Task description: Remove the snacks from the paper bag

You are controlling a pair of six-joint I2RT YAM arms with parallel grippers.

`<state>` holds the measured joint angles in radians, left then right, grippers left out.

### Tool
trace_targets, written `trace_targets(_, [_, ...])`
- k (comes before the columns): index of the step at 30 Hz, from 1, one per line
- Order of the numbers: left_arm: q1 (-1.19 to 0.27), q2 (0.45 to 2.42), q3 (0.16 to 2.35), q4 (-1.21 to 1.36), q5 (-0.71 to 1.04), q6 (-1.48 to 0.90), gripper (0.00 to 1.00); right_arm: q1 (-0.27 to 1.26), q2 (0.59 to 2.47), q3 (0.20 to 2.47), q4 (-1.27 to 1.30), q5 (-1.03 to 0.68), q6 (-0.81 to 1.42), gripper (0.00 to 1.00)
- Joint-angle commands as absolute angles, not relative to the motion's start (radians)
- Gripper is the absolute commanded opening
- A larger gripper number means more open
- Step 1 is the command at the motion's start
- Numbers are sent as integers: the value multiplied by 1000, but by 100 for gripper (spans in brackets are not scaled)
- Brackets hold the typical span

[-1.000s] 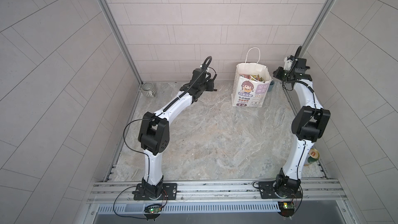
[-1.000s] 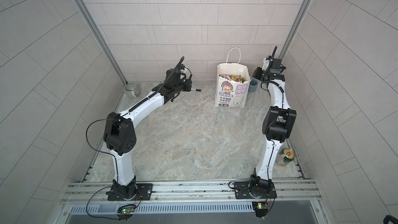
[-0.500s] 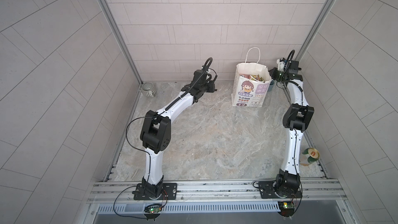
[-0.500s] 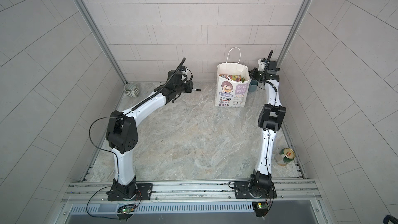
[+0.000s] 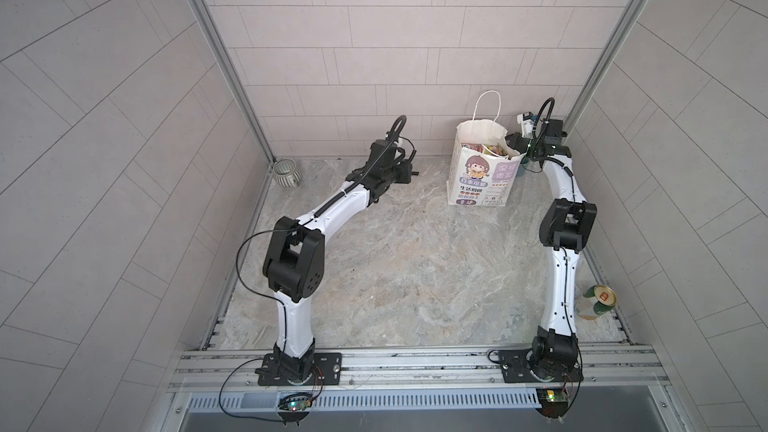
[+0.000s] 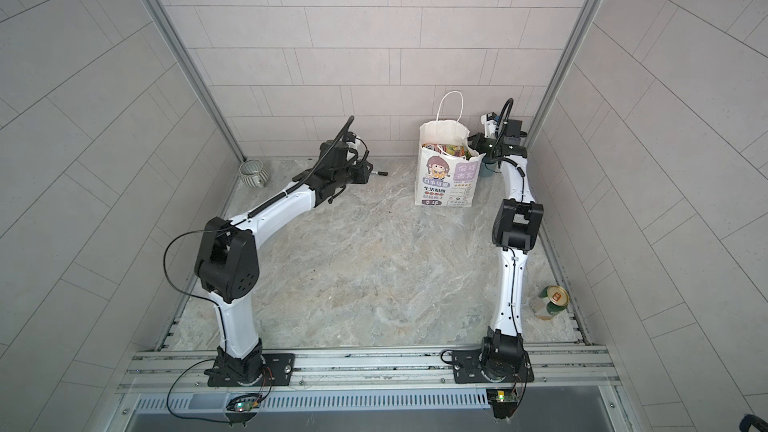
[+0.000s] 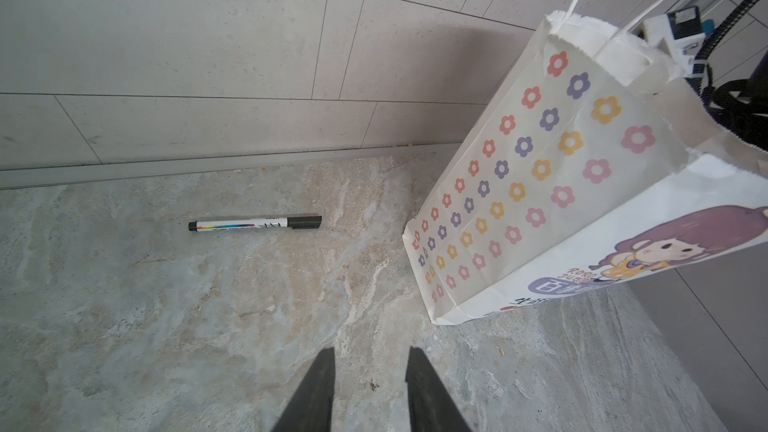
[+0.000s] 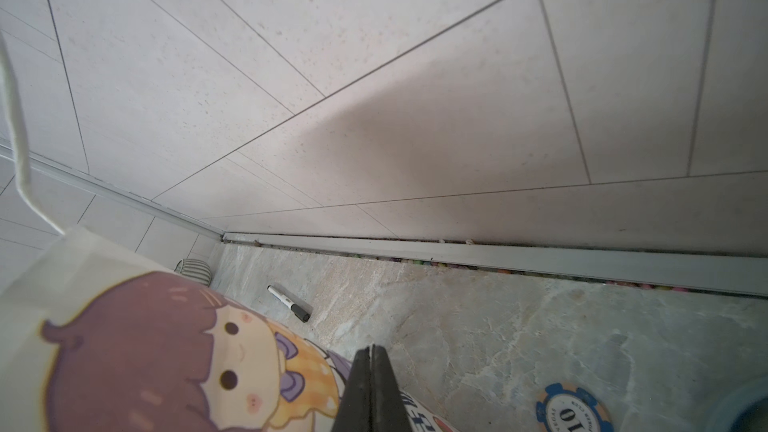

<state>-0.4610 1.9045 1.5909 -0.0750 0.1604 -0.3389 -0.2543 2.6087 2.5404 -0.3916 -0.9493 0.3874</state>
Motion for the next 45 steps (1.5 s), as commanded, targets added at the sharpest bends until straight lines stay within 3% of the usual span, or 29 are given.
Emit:
trace_targets(1, [-445,1831,1543,-15,138,-328,35,-230,2573,2460,-388,-989,323,0])
trace_targets(20, [-356,1573,1223,85,34,-321,38,-150,2321,2021,-193,-959,302,0])
trace_targets(28, [-351,1437,1060,129,-25,-338,44,-78,2125,1662,113,-936,446,0])
trace_targets(39, [-351,1226,820,158,-32,-404,47,94,2048,1486,198,-901,465,0])
trace_targets(45, [-351,1134,753,35,-59,-415,49,193,1999,1342,476,-884,680,0])
